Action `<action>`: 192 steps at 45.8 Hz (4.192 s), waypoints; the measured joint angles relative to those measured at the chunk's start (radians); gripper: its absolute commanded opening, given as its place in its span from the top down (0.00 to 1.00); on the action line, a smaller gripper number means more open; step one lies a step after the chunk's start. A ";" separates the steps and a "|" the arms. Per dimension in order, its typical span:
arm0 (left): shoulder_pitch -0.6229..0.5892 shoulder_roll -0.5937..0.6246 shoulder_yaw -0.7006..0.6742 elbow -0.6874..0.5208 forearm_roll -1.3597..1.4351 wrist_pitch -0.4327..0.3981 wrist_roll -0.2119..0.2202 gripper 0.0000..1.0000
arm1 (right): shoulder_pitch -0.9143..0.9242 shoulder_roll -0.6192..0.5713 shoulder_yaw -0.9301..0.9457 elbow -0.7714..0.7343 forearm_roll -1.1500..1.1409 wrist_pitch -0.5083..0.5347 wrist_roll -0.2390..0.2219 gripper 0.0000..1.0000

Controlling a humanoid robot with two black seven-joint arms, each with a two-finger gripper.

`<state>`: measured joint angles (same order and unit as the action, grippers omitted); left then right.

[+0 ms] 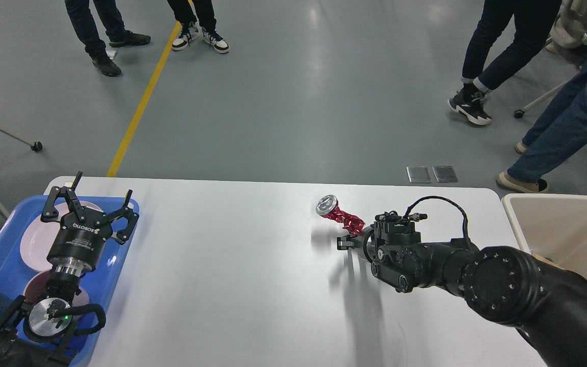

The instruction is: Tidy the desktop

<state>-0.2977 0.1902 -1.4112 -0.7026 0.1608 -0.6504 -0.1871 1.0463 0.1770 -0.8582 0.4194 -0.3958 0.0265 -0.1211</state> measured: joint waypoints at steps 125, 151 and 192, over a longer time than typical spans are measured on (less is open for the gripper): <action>0.000 0.000 0.001 0.000 0.000 0.000 -0.002 0.04 | -0.367 -0.668 0.035 -0.200 0.272 0.165 0.053 1.00; 0.000 0.000 0.001 0.000 0.000 0.000 -0.002 0.04 | -0.548 -0.542 0.056 -0.425 0.353 0.011 0.043 0.00; 0.000 0.000 0.002 0.000 0.000 0.000 -0.001 0.04 | -0.431 -0.560 0.395 -0.403 0.464 -0.127 0.057 0.00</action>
<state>-0.2976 0.1902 -1.4097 -0.7026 0.1605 -0.6504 -0.1881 0.6149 -0.3831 -0.4637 0.0164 0.0685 -0.1002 -0.0639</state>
